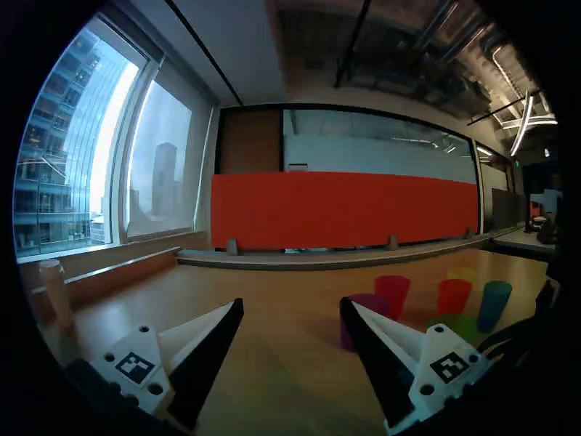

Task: Pour water

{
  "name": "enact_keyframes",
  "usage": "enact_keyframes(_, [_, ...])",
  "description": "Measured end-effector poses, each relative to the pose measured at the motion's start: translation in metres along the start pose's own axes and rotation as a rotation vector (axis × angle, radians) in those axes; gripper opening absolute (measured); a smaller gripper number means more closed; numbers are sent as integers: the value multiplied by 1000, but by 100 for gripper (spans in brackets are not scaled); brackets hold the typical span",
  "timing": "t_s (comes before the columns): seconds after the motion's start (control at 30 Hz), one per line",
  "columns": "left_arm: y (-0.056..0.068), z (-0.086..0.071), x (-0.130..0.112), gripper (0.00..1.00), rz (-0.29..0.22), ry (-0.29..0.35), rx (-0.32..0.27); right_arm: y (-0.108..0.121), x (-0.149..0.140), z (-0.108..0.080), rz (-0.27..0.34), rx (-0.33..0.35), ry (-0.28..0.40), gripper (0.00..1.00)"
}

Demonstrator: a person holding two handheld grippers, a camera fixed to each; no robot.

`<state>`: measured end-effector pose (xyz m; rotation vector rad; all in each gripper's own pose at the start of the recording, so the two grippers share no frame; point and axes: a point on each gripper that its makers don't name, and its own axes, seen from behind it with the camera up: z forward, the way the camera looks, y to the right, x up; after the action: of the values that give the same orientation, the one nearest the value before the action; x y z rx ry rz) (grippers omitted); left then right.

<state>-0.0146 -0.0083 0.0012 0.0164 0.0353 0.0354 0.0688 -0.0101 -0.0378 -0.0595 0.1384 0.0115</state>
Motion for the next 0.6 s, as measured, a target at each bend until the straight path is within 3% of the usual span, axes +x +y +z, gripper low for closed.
enact_keyframes(0.6, [1, 3, -2, 99, 2, -7, -12, -1, 3, -2, -8, 4, 9, 100])
